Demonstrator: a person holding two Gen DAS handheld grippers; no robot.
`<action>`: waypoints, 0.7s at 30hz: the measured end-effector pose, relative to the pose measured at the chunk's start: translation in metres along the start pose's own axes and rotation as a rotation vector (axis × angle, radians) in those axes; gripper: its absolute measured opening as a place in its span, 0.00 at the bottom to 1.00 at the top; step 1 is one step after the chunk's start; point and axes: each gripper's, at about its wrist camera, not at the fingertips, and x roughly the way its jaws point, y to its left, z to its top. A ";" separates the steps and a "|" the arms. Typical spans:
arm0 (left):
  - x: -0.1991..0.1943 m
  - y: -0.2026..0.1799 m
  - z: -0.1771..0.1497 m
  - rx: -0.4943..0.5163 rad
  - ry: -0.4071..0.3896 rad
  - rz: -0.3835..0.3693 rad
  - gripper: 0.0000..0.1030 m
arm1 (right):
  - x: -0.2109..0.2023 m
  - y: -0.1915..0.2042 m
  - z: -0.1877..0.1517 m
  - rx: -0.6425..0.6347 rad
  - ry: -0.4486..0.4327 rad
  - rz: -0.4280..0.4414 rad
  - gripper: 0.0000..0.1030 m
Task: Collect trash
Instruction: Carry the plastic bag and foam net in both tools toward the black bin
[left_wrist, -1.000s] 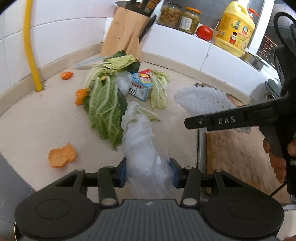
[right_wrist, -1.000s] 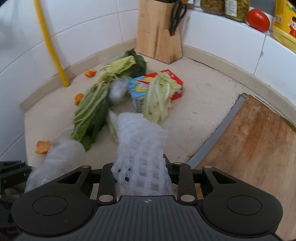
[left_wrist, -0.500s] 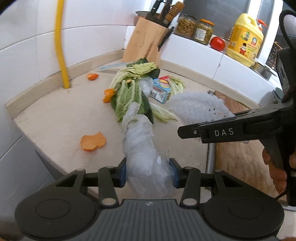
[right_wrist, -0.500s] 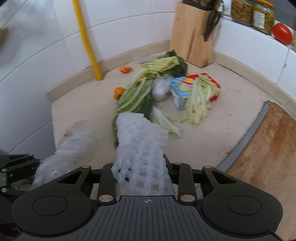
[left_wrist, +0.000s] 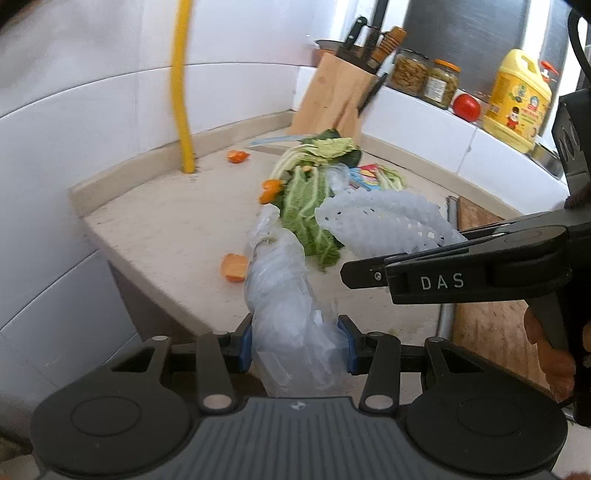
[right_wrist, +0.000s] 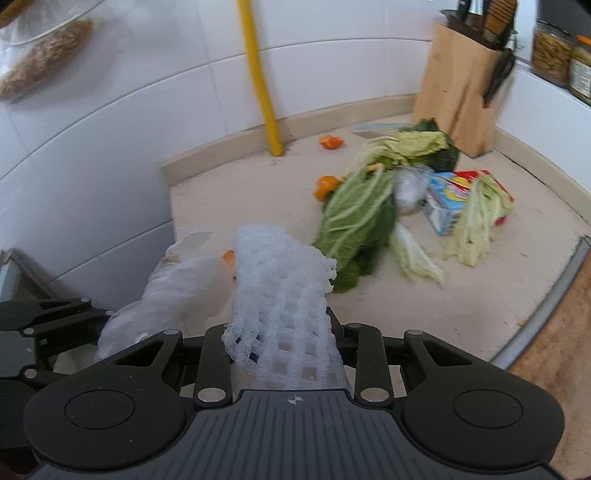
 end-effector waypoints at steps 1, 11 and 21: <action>-0.002 0.002 -0.002 -0.005 -0.002 0.008 0.38 | 0.000 0.003 0.001 -0.007 0.000 0.006 0.37; -0.028 0.030 -0.017 -0.075 -0.035 0.093 0.38 | 0.006 0.045 0.006 -0.079 0.005 0.075 0.37; -0.058 0.061 -0.033 -0.139 -0.070 0.194 0.38 | 0.016 0.094 0.010 -0.163 0.011 0.160 0.37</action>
